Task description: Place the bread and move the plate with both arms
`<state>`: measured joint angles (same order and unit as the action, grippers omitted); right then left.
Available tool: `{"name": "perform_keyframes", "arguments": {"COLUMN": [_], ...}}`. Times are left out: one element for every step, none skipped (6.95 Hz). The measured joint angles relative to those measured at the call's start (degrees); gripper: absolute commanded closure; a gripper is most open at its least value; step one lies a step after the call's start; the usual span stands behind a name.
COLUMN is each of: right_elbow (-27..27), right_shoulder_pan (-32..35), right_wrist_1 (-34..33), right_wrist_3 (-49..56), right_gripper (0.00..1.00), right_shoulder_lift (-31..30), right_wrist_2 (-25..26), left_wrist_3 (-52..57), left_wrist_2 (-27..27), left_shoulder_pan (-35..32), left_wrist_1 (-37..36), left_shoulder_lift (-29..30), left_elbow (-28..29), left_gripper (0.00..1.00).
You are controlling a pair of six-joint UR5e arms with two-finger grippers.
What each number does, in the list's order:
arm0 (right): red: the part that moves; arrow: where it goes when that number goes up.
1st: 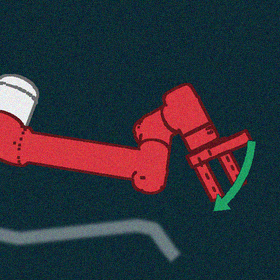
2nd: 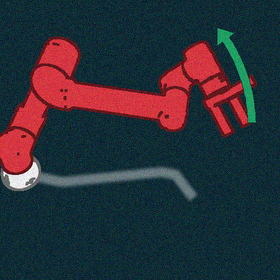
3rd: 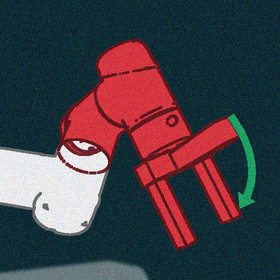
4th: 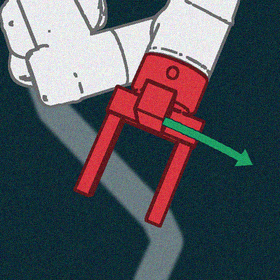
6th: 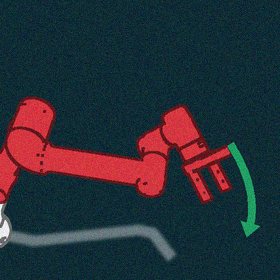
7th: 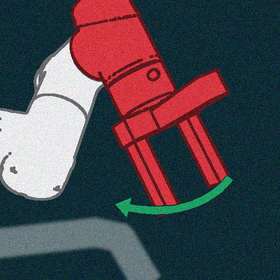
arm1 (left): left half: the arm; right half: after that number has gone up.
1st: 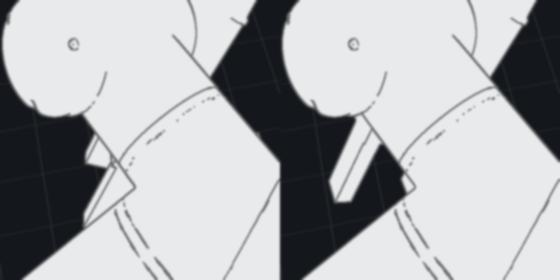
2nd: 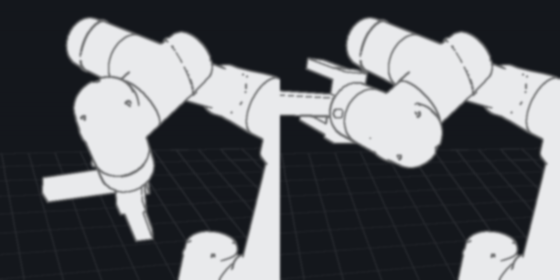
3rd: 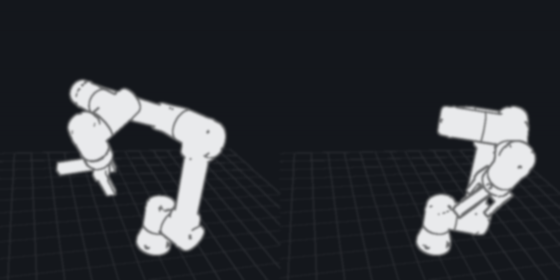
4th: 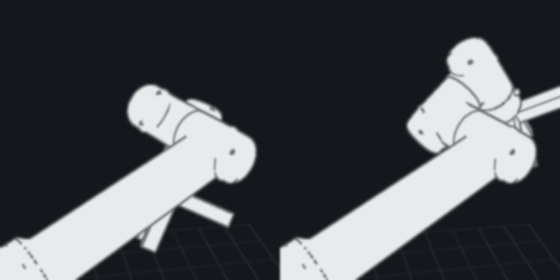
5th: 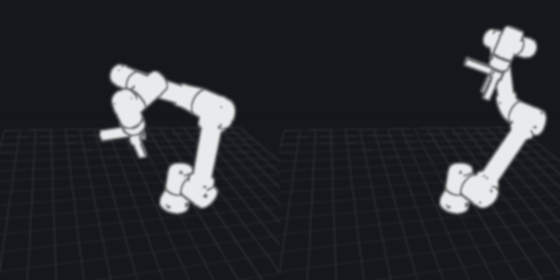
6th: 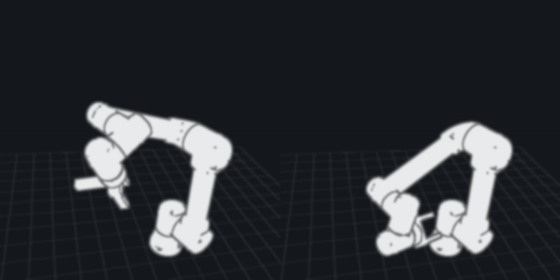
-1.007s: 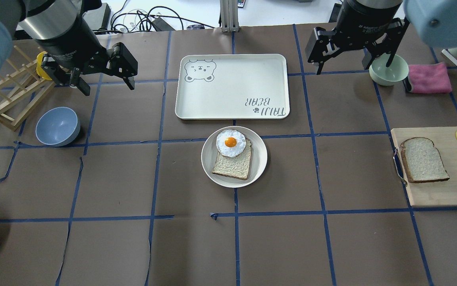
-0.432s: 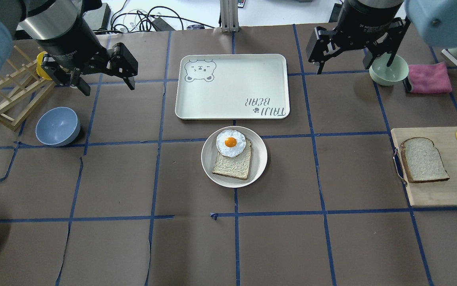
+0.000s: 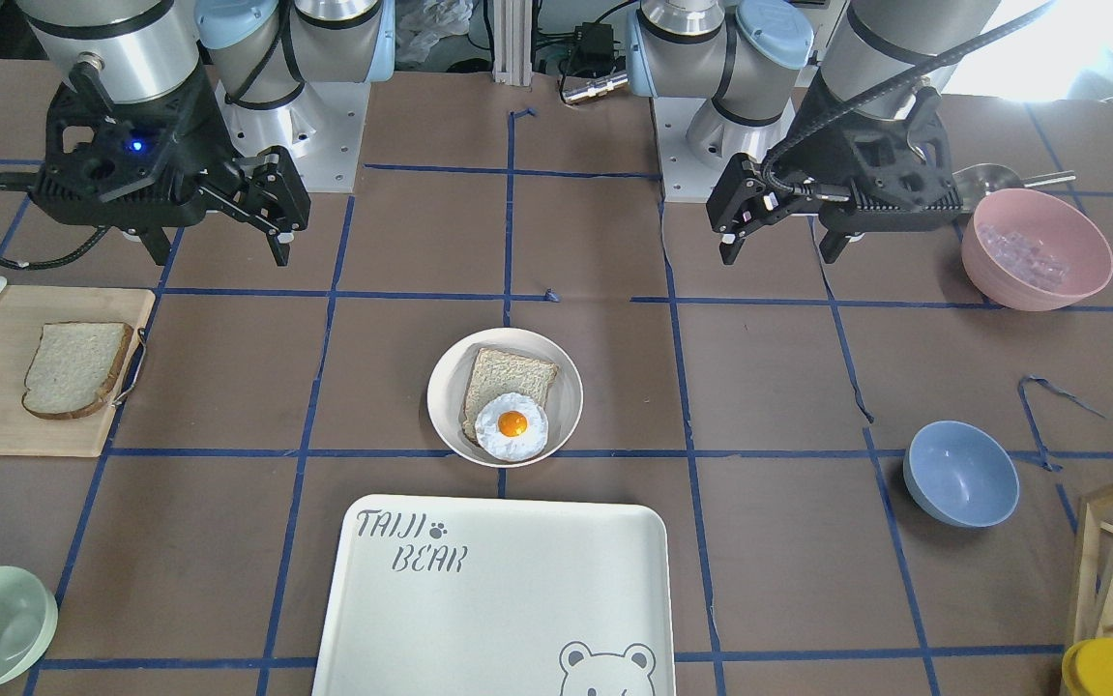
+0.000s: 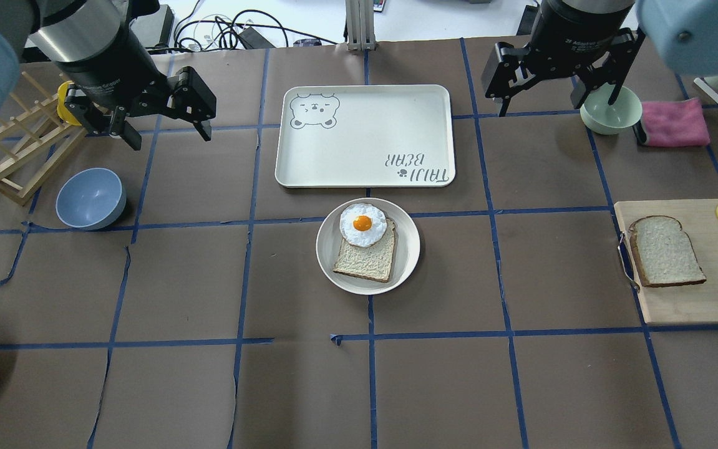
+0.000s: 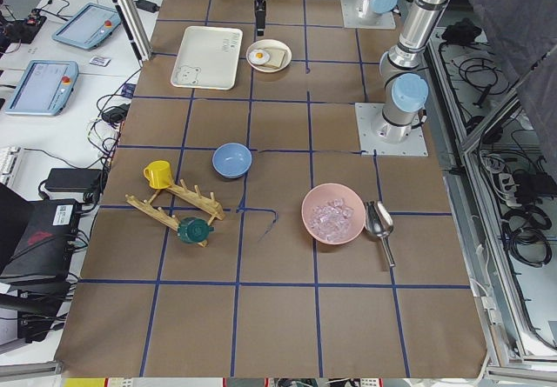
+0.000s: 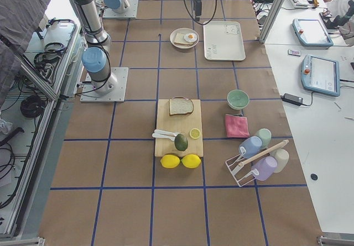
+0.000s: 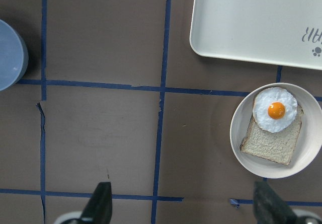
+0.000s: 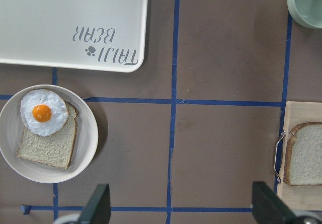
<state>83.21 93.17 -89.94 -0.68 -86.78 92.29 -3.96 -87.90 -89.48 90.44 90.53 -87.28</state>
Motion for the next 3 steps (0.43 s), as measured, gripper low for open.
{"name": "perform_keyframes", "arguments": {"right_elbow": [0.01,0.08,0.13], "right_shoulder_pan": [-0.08,-0.33,-0.73], "right_wrist_1": [0.03,0.1,0.16], "right_wrist_3": [0.04,0.08,0.36], "right_gripper": [0.0,0.0,0.0], "right_shoulder_lift": [0.02,0.02,0.02], "right_wrist_2": [0.0,0.0,0.0], "left_wrist_3": [0.0,0.0,0.0], "left_wrist_2": [0.01,0.01,0.03], "left_shoulder_pan": [0.01,0.01,0.01], "left_wrist_1": [0.0,0.0,0.0], "left_shoulder_lift": [0.0,0.02,0.06], "left_elbow": [0.0,0.0,0.0], "left_gripper": [0.0,0.0,0.0]}}
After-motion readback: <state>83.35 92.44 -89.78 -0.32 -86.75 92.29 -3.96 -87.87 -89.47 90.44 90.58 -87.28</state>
